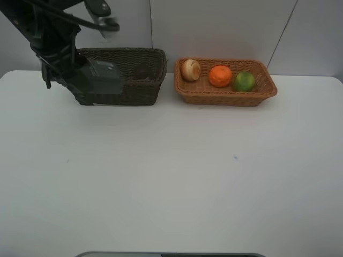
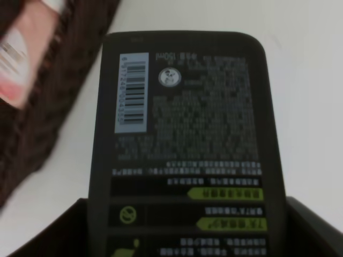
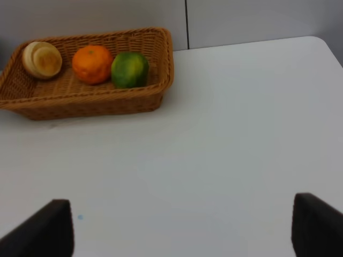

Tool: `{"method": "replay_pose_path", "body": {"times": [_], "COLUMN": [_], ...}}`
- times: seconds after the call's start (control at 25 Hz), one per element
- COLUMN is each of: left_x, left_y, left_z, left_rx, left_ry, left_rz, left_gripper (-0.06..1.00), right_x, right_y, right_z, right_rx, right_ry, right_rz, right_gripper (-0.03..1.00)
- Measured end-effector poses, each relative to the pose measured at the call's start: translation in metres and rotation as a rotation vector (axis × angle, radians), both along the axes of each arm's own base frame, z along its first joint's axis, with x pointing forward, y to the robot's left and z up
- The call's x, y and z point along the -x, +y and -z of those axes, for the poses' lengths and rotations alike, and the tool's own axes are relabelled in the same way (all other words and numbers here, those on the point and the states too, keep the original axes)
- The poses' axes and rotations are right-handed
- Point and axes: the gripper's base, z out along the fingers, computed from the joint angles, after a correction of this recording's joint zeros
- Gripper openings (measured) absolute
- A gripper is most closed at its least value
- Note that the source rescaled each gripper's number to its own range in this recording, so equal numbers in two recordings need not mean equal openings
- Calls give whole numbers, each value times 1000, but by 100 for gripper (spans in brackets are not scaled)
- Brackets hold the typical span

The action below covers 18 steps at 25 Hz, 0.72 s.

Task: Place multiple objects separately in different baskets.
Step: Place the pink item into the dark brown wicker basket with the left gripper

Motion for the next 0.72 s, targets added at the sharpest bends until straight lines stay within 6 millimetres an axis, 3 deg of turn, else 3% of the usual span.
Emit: {"method": "replay_pose_path", "body": {"times": [0.24, 0.52, 0.72], "left_x": [-23, -69, -93], "left_y": [-6, -20, -13], "left_z": [-22, -3, 13], "left_rx": [0, -4, 2], "left_ry": [-148, -180, -206], "left_rz": [85, 91, 52], "left_gripper": [84, 84, 84], "right_x": [0, 0, 0], "right_y": [0, 0, 0], "right_z": [0, 0, 0], "right_rx": [0, 0, 0], "right_ry": [0, 0, 0], "right_rz": [0, 0, 0], "right_gripper": [76, 76, 76]}}
